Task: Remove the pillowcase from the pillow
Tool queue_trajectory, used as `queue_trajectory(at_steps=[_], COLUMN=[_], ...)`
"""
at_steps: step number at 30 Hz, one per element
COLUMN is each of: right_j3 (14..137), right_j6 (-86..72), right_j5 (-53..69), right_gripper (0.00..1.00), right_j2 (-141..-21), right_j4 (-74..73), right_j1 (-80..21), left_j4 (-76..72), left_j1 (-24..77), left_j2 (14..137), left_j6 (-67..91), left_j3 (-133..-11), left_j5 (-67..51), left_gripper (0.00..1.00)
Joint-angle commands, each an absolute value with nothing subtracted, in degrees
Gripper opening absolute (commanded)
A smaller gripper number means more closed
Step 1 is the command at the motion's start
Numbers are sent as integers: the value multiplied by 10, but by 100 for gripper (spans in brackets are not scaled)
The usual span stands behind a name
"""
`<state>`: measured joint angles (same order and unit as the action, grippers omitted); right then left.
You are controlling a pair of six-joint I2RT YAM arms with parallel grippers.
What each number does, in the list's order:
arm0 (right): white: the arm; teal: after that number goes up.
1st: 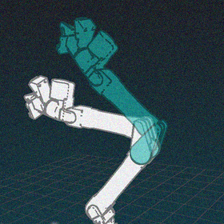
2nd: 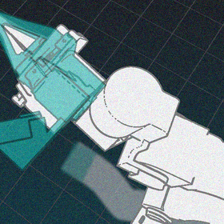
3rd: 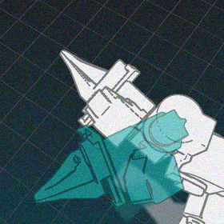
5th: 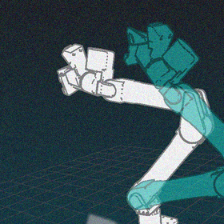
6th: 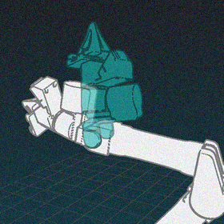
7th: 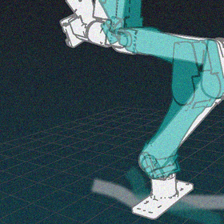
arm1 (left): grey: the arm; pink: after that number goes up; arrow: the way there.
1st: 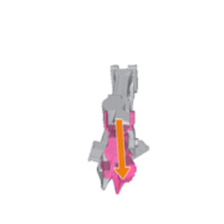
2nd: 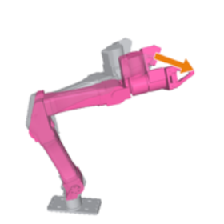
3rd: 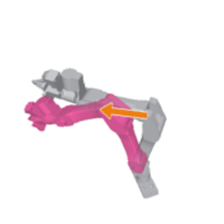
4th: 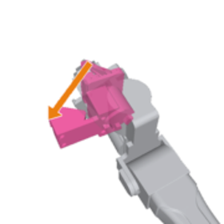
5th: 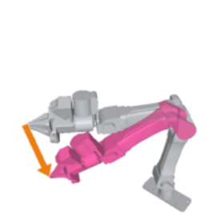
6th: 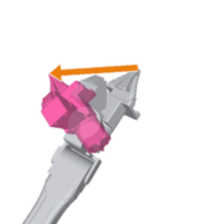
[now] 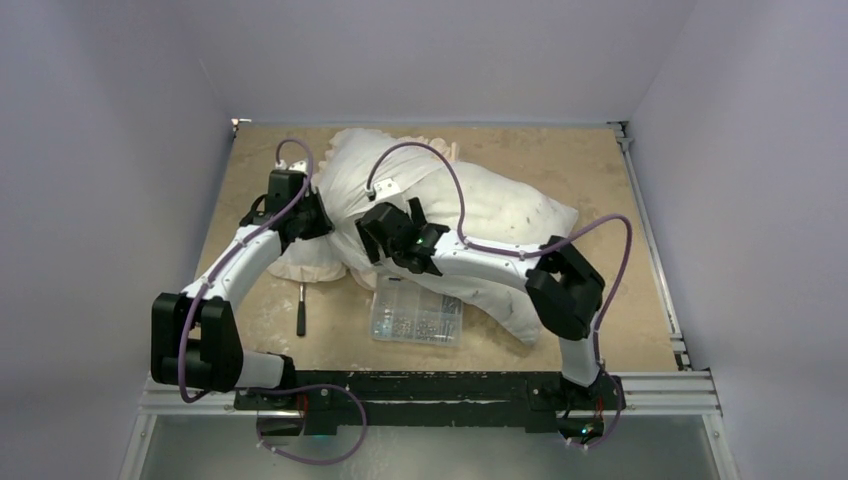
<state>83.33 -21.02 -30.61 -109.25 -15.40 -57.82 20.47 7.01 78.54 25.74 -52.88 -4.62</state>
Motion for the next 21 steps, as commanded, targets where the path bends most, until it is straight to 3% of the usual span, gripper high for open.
queue_trajectory(at_steps=[1,2,4,9,21], right_j3=[838,840,846,844,753], right_j6=[-258,-271,-289,-279,-216], right_j5=[-423,-437,-456,-444,-318], right_gripper=[99,98,83,1,0], right_j2=[-1150,-1158,-1158,-1086,-839], right_j4=[-217,-225,-238,-215,-99], right_j1=[-575,-574,-570,-542,-349], left_j4=[206,204,201,204,206], left_j1=[69,69,69,61,21], left_j2=[786,788,794,810,839], left_j6=[244,245,244,242,242], left_j3=[-519,-518,-519,-523,-525], left_j5=[-54,-54,-54,-28,-2], left_gripper=[0,0,0,0,0])
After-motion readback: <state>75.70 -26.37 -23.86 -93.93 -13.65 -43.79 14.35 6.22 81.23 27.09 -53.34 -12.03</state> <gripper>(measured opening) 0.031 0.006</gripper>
